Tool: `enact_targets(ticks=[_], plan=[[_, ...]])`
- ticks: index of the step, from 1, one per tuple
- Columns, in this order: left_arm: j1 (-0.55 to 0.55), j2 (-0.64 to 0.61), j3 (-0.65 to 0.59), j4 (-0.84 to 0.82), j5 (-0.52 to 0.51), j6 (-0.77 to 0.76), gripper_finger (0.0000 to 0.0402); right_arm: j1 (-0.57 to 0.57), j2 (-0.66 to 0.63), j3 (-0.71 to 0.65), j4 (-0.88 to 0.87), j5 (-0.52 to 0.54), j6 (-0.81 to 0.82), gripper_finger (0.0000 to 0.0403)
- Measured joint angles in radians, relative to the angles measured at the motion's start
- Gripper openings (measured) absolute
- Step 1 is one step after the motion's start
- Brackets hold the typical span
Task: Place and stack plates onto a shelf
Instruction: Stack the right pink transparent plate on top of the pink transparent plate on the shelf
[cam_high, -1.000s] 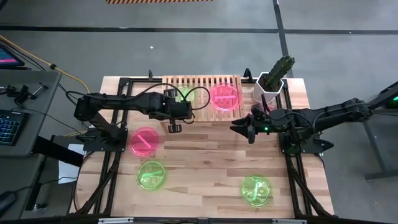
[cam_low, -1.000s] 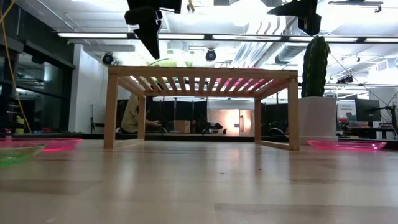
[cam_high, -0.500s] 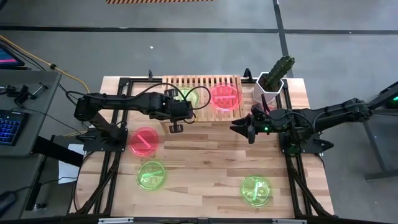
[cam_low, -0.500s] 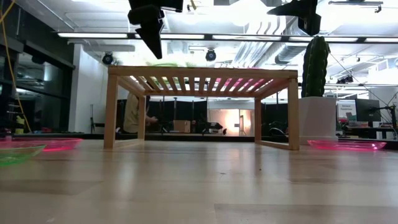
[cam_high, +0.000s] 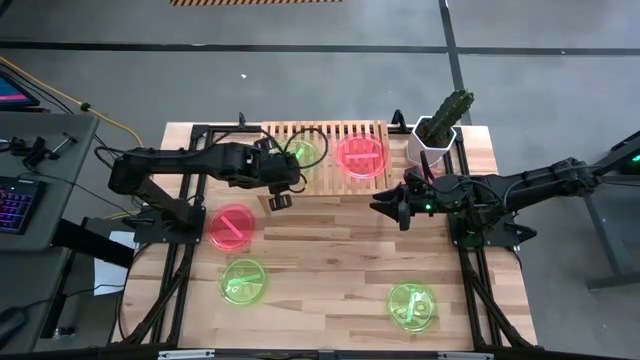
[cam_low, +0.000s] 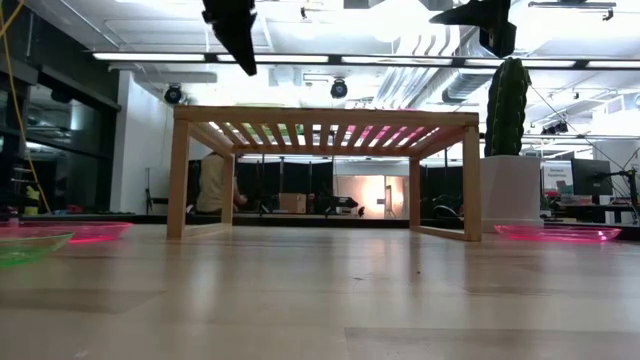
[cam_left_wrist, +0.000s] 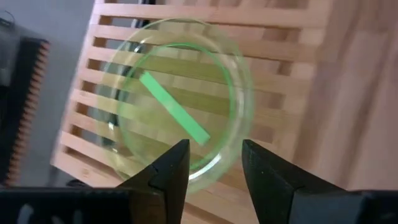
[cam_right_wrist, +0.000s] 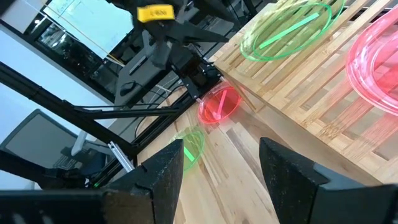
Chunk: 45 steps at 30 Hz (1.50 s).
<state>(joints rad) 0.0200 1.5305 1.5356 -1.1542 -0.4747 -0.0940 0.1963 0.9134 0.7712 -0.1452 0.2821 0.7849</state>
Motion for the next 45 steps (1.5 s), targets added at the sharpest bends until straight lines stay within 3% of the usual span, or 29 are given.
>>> enact_targets(ticks=[6, 11, 18, 26, 31, 45], plan=[[-0.001, -0.107, -0.001, 0.046, 0.131, -0.17, 0.0138, 0.0, 0.0, 0.0, 0.047, 0.0, -0.005, 0.0192], [-0.039, -0.267, -0.051, 0.347, 0.147, -0.183, 0.0138, 0.0, -0.002, 0.0, 0.14, 0.0, -0.054, 0.0192], [-0.081, -0.558, -0.354, 0.868, 0.275, -0.166, 0.0138, 0.0, -0.016, 0.0, 0.18, 0.0, -0.069, 0.0192], [-0.129, -0.791, -0.688, 1.252, 0.308, -0.28, 0.0138, 0.0, -0.026, -0.001, 0.223, 0.0, -0.08, 0.0192], [-0.139, -0.834, -0.75, 1.334, 0.289, -0.297, 0.0138, 0.0, -0.027, -0.001, 0.266, 0.0, -0.088, 0.0192], [-0.139, -0.835, -0.751, 1.335, 0.282, -0.297, 0.0138, 0.0, -0.027, -0.001, 0.285, 0.005, -0.008, 0.0192]])
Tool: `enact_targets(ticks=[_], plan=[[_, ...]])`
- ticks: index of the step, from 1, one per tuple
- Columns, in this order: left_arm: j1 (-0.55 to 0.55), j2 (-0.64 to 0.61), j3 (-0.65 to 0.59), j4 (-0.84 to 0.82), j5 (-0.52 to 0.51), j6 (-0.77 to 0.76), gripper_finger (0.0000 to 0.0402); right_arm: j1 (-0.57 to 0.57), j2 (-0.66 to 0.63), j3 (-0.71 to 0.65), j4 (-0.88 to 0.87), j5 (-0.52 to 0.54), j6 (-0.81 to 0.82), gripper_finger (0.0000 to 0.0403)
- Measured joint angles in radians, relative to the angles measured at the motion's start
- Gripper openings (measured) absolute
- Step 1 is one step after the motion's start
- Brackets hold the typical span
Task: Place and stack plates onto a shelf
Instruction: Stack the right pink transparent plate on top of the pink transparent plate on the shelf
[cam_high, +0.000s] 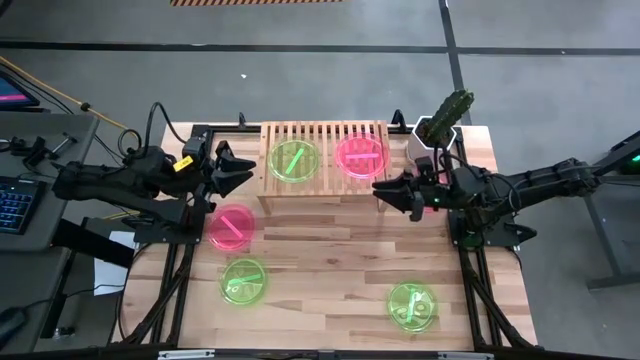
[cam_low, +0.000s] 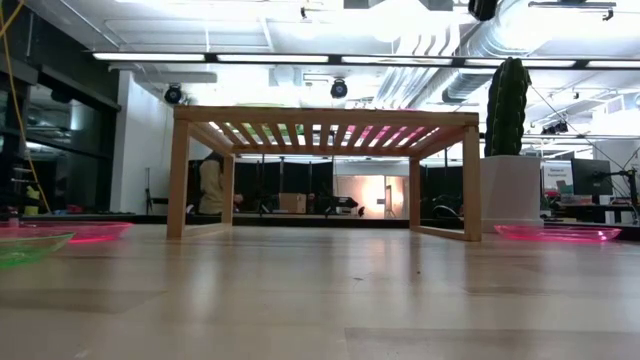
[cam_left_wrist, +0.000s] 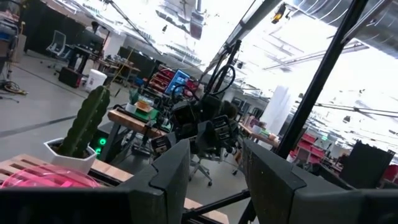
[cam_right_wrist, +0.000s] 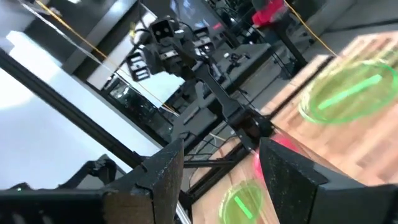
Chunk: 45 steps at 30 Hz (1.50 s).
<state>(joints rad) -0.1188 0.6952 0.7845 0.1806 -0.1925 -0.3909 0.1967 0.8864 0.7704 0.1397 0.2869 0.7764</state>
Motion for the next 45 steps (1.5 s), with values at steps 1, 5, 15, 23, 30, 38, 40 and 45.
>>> enact_targets(ticks=[1, 5, 15, 23, 30, 38, 40, 45], plan=[[0.0, 0.0, 0.0, -0.001, 0.0, 0.0, 0.0138, 0.0, 0.0, 0.0, -0.017, 0.004, 0.01, 0.0192], [0.0, 0.0, 0.0, -0.004, 0.0, 0.0, 0.0138, 0.029, 0.002, 0.065, -0.286, 0.008, 0.066, 0.0192], [0.0, 0.0, 0.0, -0.004, 0.0, 0.0, 0.0138, 0.215, 0.031, 0.19, -1.152, 0.016, 0.521, 0.0192], [0.0, 0.0, 0.0, -0.004, -0.001, 0.0, 0.0138, 0.241, 0.175, 0.026, -1.304, -0.014, 0.799, 0.0192], [0.0, 0.0, 0.0, -0.004, -0.033, 0.001, 0.0138, 0.103, 0.284, -0.054, -1.303, -0.031, 0.647, 0.0192], [0.0, 0.0, 0.0, -0.004, -0.039, 0.014, 0.0138, -0.087, 0.389, -0.055, -1.3, -0.035, 0.2, 0.0192], [0.0, 0.0, 0.0, -0.004, -0.039, 0.026, 0.0138, -0.124, 0.419, -0.055, -1.3, -0.035, 0.101, 0.0192], [0.0, 0.0, 0.0, -0.004, -0.051, 0.027, 0.0138, -0.184, 0.487, -0.055, -1.283, -0.035, -0.108, 0.0192]])
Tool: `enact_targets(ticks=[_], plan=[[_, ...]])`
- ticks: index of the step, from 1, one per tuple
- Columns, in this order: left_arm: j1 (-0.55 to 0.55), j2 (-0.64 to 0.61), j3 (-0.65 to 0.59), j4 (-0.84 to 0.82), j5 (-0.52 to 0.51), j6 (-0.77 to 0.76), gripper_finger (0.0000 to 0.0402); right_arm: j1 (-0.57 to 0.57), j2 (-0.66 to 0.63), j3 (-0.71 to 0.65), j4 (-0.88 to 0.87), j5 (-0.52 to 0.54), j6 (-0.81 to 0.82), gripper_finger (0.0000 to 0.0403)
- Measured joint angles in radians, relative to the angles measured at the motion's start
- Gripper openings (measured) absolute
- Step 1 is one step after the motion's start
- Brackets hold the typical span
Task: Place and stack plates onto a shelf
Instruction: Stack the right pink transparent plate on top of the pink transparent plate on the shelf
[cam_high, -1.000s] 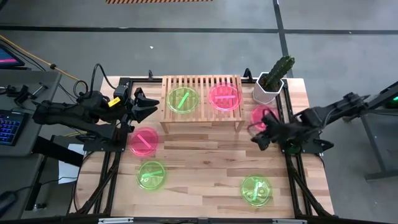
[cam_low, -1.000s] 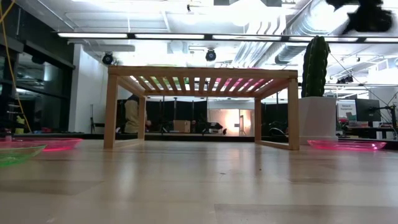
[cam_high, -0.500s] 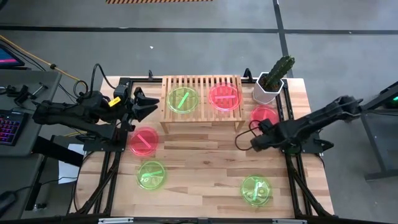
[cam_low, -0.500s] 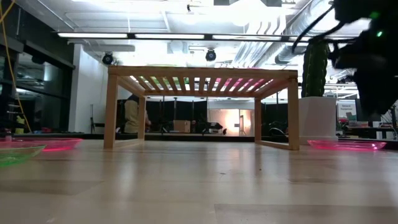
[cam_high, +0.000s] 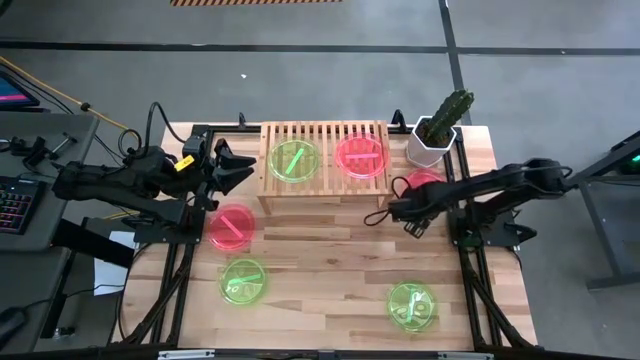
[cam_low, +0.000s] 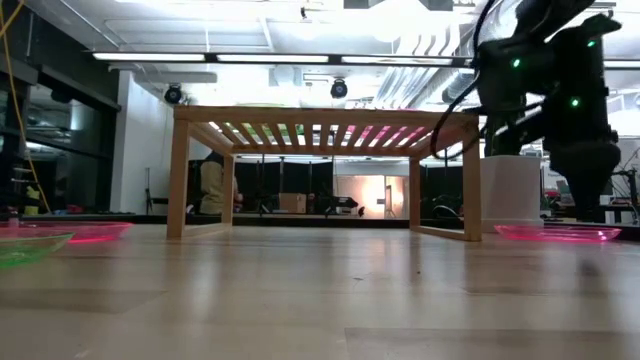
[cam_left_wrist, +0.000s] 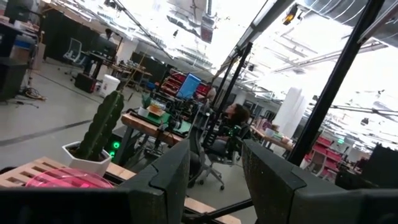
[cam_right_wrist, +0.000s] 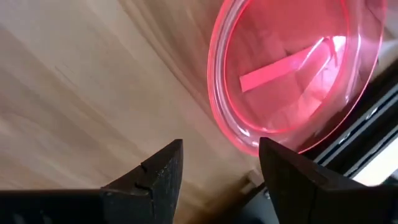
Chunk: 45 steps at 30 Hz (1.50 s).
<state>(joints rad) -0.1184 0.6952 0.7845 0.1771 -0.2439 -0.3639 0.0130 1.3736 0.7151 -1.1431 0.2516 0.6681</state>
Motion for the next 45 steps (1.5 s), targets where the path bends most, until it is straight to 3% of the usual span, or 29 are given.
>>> enact_targets(ticks=[6, 16, 20, 25, 28, 40, 45], plan=[[0.0, 0.0, 0.0, 0.0, -0.002, 0.001, 0.0138, -0.041, 0.08, 0.0, 0.034, 0.001, -0.168, 0.0192], [0.0, 0.0, 0.0, 0.0, -0.002, 0.001, 0.0138, -0.095, 0.208, 0.0, 0.101, 0.003, -0.25, 0.0187], [0.0, 0.0, 0.0, 0.0, -0.002, 0.001, 0.0138, -0.103, 0.245, 0.004, 0.108, 0.009, -0.249, 0.0145], [0.0, 0.0, 0.0, 0.0, -0.002, 0.001, 0.0138, -0.103, 0.261, 0.001, 0.112, 0.017, -0.207, 0.0044], [0.0, 0.0, 0.0, 0.0, -0.002, 0.001, 0.0138, -0.096, 0.246, -0.002, 0.105, 0.011, -0.174, 0.0009], [0.0, 0.0, 0.0, 0.0, -0.003, 0.0, 0.0138, 0.044, 0.023, 0.05, -0.028, -0.089, -0.03, 0.0], [0.0, 0.0, 0.0, 0.0, -0.003, 0.0, 0.0138, 0.104, -0.076, 0.07, -0.006, -0.214, 0.008, 0.0]])
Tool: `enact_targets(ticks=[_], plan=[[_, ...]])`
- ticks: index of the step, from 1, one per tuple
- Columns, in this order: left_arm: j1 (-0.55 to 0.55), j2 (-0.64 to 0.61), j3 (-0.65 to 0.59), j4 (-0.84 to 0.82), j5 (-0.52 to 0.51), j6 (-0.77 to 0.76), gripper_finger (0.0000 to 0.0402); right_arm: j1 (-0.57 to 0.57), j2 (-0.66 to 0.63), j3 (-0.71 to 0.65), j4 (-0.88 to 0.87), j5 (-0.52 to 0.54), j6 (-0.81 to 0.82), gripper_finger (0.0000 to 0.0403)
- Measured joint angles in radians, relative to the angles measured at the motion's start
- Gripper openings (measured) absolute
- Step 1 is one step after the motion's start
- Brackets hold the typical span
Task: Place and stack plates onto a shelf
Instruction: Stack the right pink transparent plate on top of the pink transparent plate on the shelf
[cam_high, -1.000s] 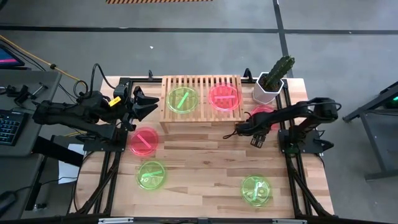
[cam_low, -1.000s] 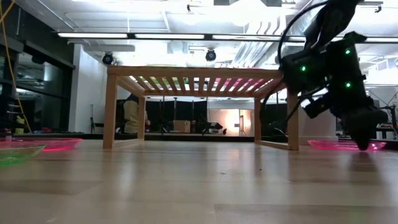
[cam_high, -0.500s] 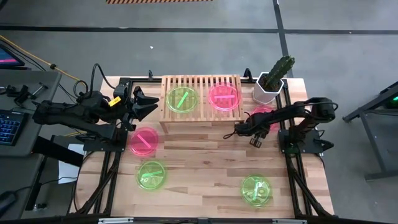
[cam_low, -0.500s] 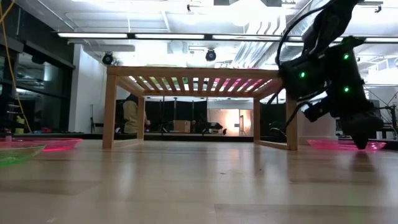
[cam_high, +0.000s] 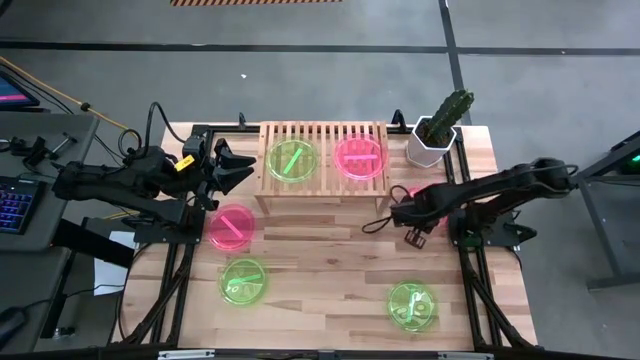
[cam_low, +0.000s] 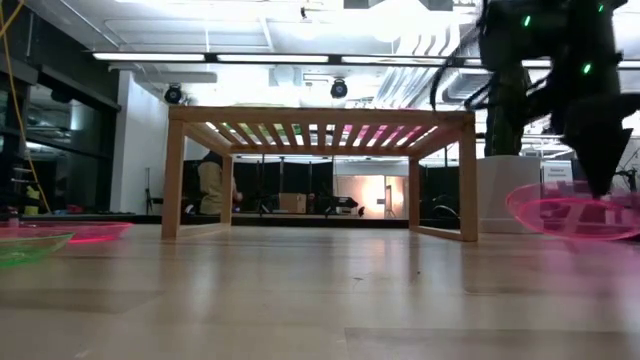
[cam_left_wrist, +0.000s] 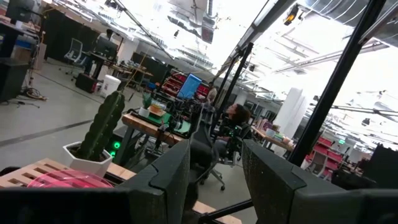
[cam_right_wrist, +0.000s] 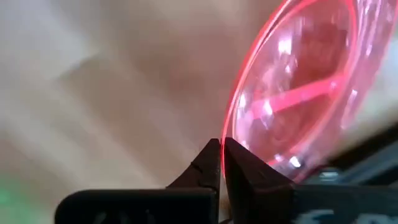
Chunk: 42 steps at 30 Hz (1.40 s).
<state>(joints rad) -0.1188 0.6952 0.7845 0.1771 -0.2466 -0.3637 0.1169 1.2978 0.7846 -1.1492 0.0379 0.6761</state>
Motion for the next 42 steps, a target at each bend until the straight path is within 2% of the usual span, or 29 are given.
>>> enact_targets(ticks=[7, 12, 21, 29, 31, 34, 39, 42], plan=[[0.0, 0.0, 0.0, 0.0, 0.0, 0.0, 0.0138, 0.108, -0.086, 0.006, 0.129, -0.28, 0.003, 0.0], [0.0, 0.0, 0.0, 0.0, -0.011, 0.0, 0.0138, 0.191, -0.142, 0.006, 0.309, -0.392, 0.09, 0.0], [0.0, 0.0, 0.0, 0.0, -0.039, 0.0, 0.0138, 0.238, -0.254, 0.007, 0.689, -0.381, 0.261, 0.0], [0.0, 0.0, 0.0, 0.0, -0.039, 0.0, 0.0138, 0.209, -0.258, 0.01, 1.164, -0.256, 0.243, 0.0], [0.0, 0.0, 0.0, 0.0, -0.039, 0.0, 0.0138, 0.188, -0.257, 0.047, 1.215, -0.221, 0.189, 0.0], [0.0, 0.0, 0.0, 0.0, -0.039, 0.0, 0.0138, 0.147, -0.259, 0.142, 1.153, -0.202, 0.099, 0.0], [0.0, 0.0, 0.0, -0.001, -0.038, 0.0, 0.0138, 0.103, -0.258, 0.3, 0.803, -0.134, 0.057, 0.0], [0.0, 0.0, 0.0, -0.001, -0.038, 0.0, 0.0138, 0.11, -0.258, 0.327, 0.627, -0.078, 0.104, 0.0]])
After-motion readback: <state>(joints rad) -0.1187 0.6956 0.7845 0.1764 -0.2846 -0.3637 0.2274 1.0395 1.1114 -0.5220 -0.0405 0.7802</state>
